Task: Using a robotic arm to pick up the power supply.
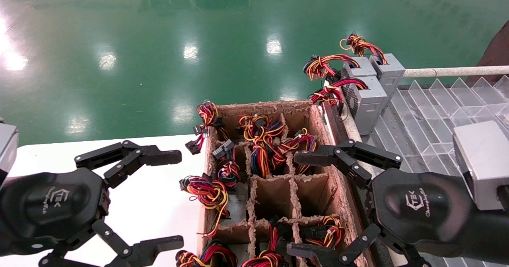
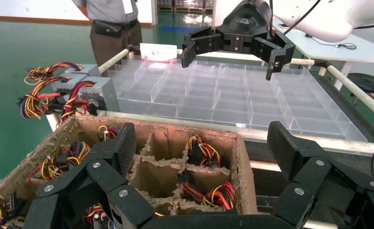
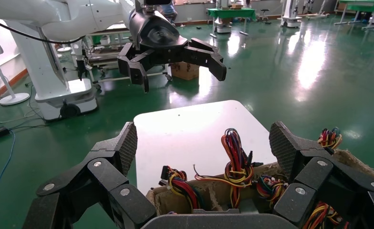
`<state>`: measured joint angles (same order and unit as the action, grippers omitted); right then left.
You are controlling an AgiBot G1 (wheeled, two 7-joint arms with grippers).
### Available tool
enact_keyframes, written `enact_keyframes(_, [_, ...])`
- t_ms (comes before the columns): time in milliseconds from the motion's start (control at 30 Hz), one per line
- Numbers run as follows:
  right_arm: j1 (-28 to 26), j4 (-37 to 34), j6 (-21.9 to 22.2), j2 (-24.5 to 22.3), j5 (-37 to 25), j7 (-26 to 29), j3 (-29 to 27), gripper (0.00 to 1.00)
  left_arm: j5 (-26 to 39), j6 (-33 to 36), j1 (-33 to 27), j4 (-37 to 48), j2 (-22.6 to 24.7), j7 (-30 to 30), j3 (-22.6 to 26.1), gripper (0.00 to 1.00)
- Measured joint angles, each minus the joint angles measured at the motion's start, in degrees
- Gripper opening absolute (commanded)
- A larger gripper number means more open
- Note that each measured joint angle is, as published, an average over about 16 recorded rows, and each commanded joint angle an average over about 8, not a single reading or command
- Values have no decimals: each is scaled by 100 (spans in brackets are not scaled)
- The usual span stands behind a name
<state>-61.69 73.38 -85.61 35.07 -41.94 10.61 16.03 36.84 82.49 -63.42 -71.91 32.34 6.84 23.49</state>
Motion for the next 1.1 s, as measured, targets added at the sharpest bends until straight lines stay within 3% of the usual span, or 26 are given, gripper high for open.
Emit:
enact_keyframes(400, [0, 1, 0, 0, 0, 0, -1, 100, 0, 0, 0, 0, 0, 0, 0, 98])
enact_keyframes(667, [-50, 7, 123, 34, -124, -133, -20, 100, 0, 0, 0, 0, 0, 0, 0, 0])
enact_keyframes(867, [-169, -1, 540, 112, -608, -474, -17, 100, 0, 0, 0, 0, 0, 0, 0, 0])
enact_keyframes(1100, [-464, -182, 1208, 310, -1626, -1028, 135, 100, 0, 0, 0, 1, 0, 0, 0, 0])
